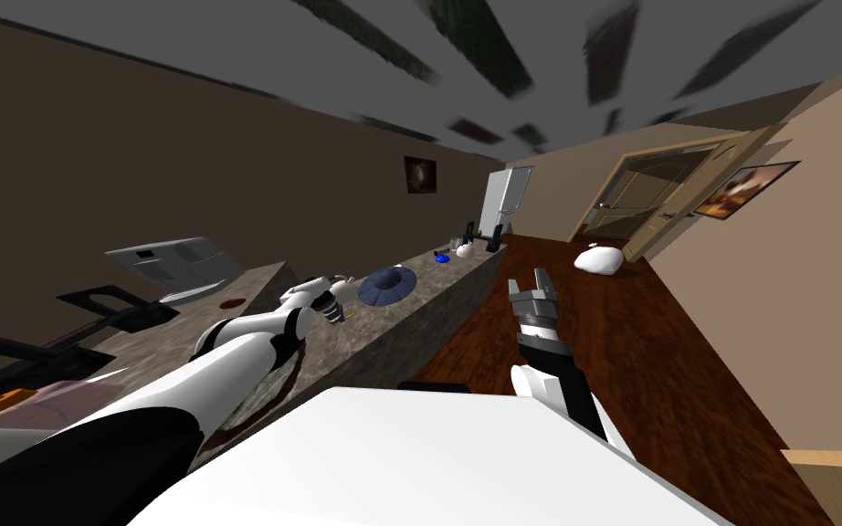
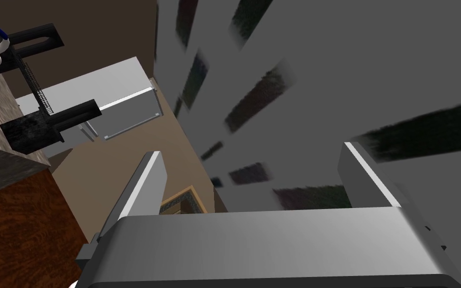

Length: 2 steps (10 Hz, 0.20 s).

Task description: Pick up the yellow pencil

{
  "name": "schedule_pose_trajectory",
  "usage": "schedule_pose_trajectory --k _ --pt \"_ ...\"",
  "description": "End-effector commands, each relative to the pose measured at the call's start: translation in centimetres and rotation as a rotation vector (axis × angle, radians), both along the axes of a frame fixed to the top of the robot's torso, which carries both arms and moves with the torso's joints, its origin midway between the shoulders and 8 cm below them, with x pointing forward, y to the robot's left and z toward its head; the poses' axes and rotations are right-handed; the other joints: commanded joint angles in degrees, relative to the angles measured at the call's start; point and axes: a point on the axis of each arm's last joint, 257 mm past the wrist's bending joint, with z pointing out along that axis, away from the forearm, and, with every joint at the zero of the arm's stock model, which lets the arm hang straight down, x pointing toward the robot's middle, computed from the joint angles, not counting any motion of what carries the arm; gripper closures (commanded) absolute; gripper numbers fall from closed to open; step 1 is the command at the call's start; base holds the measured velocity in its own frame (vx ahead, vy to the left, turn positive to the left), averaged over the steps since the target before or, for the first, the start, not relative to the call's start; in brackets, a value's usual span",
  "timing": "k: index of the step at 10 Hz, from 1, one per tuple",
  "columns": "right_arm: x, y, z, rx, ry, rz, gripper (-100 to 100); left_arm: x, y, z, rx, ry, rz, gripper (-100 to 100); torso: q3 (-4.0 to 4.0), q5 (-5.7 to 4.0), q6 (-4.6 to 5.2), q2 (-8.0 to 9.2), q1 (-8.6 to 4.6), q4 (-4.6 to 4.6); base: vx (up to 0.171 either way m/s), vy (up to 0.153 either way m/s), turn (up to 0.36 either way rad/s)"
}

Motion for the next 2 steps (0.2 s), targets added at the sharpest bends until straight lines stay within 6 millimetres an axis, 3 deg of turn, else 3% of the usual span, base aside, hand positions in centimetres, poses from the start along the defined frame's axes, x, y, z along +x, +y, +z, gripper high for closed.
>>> schedule_pose_trajectory --k 1,2 --pt "0.0 0.0 0.0 0.0 0.0 0.0 0 0.0 0.0 0.0 0.0 0.0 0.0 100 0.0 0.0 0.0 0.0 0.0 0.0 0.0 0.0 0.0" --pt "0.0 0.0 0.0 0.0 0.0 0.0 0 -0.03 -0.03 0.03 -0.001 0.001 0.0 0 0.0 0.0 -0.01 -0.01 0.0 0.0 0.0 0.0 0.0"
